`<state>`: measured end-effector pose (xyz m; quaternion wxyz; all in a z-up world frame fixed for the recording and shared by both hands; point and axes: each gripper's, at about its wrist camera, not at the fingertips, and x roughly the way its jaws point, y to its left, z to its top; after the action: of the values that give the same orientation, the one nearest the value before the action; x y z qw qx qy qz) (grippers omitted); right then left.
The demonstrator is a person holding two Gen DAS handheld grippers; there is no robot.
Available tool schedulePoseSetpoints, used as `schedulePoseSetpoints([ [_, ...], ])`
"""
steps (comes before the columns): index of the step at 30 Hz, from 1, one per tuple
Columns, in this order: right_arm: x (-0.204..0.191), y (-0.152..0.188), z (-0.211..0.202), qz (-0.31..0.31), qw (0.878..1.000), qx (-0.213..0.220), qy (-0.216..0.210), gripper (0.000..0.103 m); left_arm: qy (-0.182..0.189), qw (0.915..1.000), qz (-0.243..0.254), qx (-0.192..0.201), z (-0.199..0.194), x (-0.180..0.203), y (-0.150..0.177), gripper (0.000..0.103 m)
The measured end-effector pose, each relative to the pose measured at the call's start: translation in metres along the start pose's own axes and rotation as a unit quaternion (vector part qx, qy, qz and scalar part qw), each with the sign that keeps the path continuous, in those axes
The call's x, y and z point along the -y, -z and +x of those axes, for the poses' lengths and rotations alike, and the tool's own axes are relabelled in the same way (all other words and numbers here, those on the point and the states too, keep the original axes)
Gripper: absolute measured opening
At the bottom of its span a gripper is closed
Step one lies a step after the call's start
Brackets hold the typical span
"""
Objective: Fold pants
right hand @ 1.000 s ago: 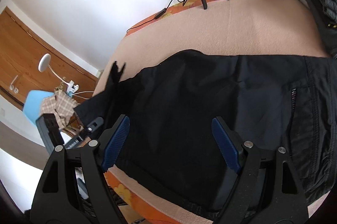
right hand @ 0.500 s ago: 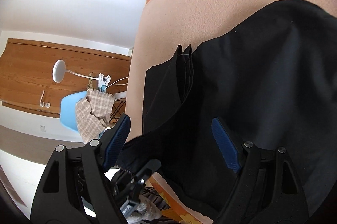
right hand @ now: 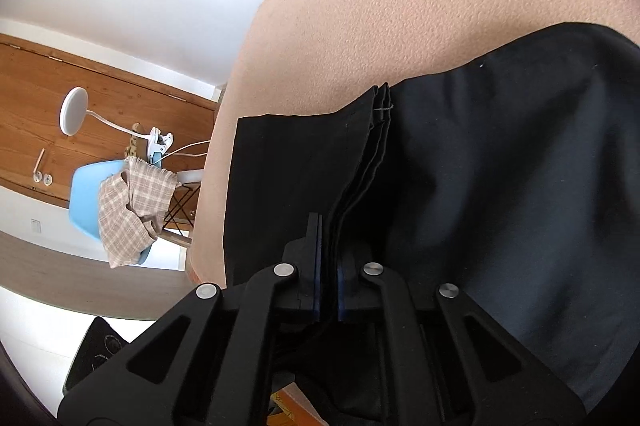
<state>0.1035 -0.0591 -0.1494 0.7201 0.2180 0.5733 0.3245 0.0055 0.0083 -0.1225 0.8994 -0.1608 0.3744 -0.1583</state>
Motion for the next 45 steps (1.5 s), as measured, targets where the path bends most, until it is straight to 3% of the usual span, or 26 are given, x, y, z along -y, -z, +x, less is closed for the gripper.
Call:
schedulePoseSetpoints([
  [9,-0.003,0.01,-0.059,-0.037,0.997,0.057,0.046,0.005,0.036,0.9982,0.043,-0.02,0.01,0.045,-0.007,0.007],
  [17,0.022,0.02,-0.117,-0.044,0.991,0.098,0.085,0.005,0.062,0.9917,0.101,-0.05,0.03,0.096,0.0,0.007],
  [36,0.087,0.035,-0.194,-0.028,0.982,0.148,0.116,0.005,0.122,0.9811,0.123,-0.085,0.077,0.162,0.006,0.007],
  [39,0.1,0.038,-0.202,-0.019,0.981,0.152,0.119,0.005,0.125,0.9786,0.131,-0.098,0.081,0.17,0.009,0.017],
  [45,0.12,0.044,-0.219,-0.009,0.98,0.161,0.12,0.005,0.152,0.9678,0.151,-0.132,0.072,0.184,0.014,0.025],
])
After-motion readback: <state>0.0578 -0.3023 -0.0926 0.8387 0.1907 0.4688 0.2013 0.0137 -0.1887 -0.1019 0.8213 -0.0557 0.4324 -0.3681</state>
